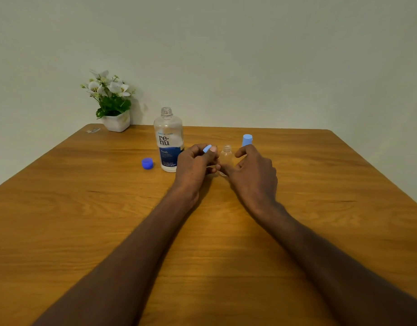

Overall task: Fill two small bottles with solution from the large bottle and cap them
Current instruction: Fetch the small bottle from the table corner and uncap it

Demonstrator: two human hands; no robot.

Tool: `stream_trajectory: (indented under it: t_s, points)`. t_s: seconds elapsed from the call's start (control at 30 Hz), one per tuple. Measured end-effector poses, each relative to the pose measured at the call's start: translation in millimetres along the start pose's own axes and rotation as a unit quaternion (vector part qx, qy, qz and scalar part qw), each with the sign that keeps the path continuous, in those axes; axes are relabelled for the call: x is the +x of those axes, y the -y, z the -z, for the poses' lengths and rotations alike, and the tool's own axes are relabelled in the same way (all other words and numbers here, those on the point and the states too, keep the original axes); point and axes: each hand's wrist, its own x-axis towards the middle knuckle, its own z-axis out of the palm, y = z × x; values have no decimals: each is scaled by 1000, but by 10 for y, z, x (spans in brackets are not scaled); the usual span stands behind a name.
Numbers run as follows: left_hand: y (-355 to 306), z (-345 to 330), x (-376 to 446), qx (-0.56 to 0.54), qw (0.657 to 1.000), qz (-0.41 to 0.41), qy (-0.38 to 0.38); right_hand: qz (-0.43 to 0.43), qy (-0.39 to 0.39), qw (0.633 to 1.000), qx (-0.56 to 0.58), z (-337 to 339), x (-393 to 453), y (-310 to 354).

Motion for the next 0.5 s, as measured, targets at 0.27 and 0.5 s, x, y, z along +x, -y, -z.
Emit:
stream_trajectory:
  t_s: [0.27, 0.5]
  points:
    - [-129, 58, -326, 152, 978, -128, -66, 76, -35, 995, 53, 113, -238, 131]
    - [-225, 746, -732, 358, 888, -248, -148, 204, 135, 959, 143, -16, -457, 422]
